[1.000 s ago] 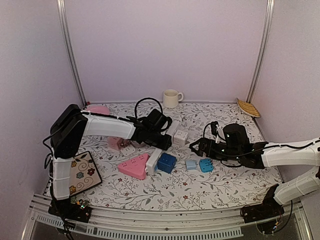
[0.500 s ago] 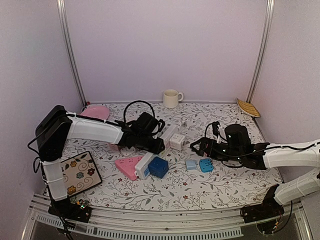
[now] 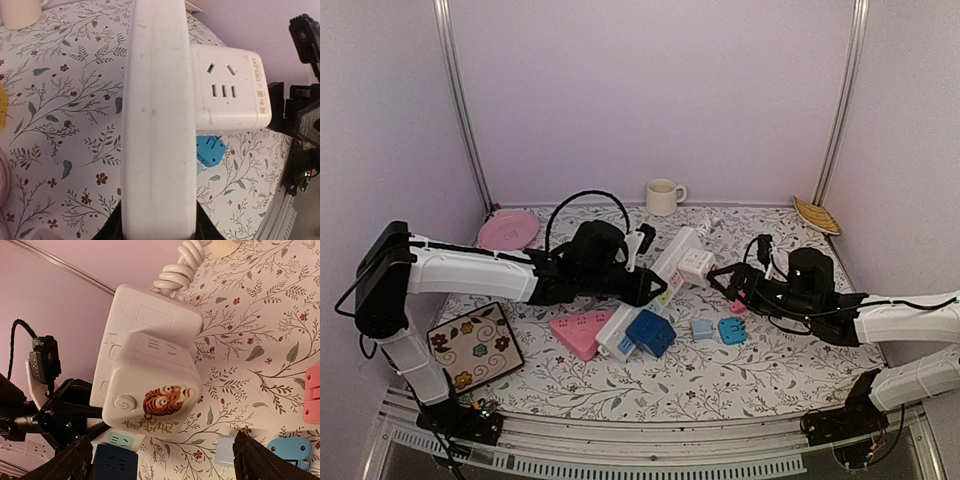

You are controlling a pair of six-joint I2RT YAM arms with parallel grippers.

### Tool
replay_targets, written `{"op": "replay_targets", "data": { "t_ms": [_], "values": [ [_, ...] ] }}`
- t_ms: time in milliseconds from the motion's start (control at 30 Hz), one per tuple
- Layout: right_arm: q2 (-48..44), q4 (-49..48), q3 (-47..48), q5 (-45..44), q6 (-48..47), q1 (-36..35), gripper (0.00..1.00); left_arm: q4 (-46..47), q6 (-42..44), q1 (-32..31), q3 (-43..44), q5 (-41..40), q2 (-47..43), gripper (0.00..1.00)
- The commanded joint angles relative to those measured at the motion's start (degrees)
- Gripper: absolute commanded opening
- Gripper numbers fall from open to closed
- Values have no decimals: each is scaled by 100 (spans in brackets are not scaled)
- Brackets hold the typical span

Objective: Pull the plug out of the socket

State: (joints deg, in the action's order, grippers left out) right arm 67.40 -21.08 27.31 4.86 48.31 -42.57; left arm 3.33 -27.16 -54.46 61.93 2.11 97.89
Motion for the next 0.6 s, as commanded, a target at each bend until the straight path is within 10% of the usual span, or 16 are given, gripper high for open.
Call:
{"op": "replay_targets", "data": {
  "t_ms": [0,300,567],
  "values": [
    [-82,-885,-237,283,312,38,99,1069,126,-323,120,174,-325,6],
    [-158,-1255,-556,158,679,71,97,1142,504,-761,248,-167,-313,6],
    [-273,-1284,-666,126,811,78,73,893,493,-867,342,-755,-265,3]
  ]
}}
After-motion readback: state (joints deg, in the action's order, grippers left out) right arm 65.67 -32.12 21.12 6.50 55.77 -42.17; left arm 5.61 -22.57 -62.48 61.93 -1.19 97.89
